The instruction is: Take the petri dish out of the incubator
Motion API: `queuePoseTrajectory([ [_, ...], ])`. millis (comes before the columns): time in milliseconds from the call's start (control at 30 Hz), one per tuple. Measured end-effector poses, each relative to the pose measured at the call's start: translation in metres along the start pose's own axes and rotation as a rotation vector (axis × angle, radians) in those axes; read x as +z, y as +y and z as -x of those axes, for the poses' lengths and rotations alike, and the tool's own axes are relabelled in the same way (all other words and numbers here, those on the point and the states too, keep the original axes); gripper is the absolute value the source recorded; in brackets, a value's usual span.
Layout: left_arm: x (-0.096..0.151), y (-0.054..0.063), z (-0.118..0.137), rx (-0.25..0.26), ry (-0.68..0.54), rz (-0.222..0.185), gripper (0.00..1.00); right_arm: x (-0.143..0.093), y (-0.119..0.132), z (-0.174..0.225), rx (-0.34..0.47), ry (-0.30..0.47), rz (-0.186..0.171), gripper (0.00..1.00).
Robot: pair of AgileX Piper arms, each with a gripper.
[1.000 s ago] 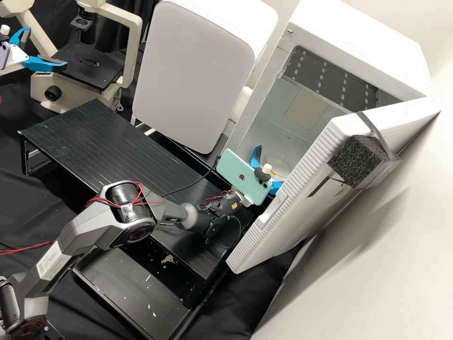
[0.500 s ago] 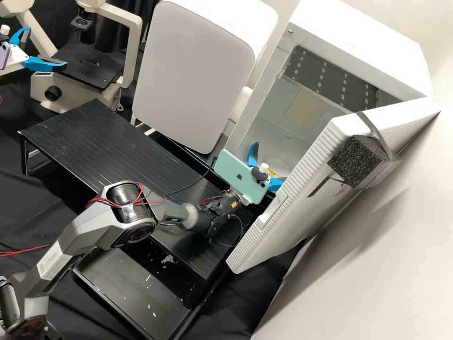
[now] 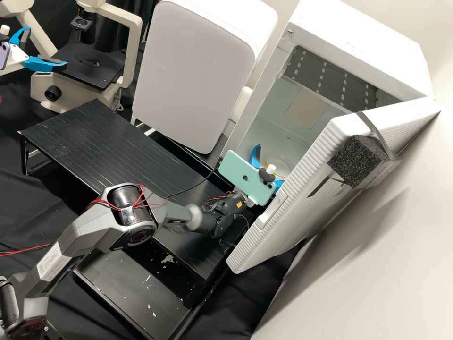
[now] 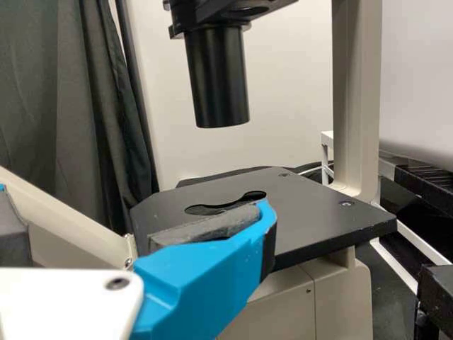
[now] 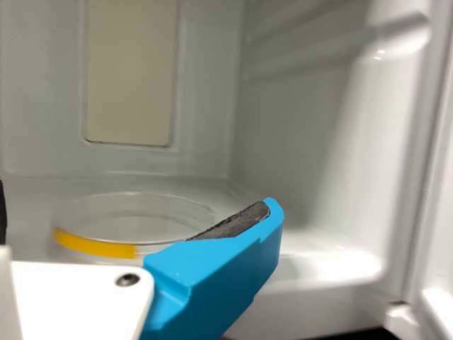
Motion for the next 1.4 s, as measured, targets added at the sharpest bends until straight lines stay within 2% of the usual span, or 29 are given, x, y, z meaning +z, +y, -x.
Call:
queuePoseTrajectory([
  [100, 0.0, 0.0, 0.0, 0.0, 0.0, 0.0, 1.0, 0.004, 0.008, 0.0, 0.001, -0.039, 0.009, 1.0],
  [233, 0.0, 0.0, 0.0, 0.0, 0.0, 0.0, 1.0, 0.004, 0.018, 0.001, -0.017, -0.045, 0.051, 1.0],
  [567, 0.0, 0.0, 0.0, 0.0, 0.0, 0.0, 1.0, -0.002, 0.023, -0.003, -0.098, 0.003, 0.068, 1.0],
  [833, 0.0, 0.0, 0.0, 0.0, 0.0, 0.0, 1.0, -0.007, 0.027, -0.009, -0.125, 0.026, 0.14, 1.0],
  [1133, 0.0, 0.0, 0.0, 0.0, 0.0, 0.0, 1.0, 0.0, 0.025, -0.015, -0.127, 0.005, 0.135, 1.0],
  [1167, 0.0, 0.0, 0.0, 0.0, 0.0, 0.0, 1.0, 0.0, 0.024, -0.015, -0.127, 0.009, 0.135, 0.0],
  [1400, 0.0, 0.0, 0.0, 0.0, 0.0, 0.0, 1.0, 0.0, 0.024, -0.016, -0.127, 0.017, 0.133, 0.0],
])
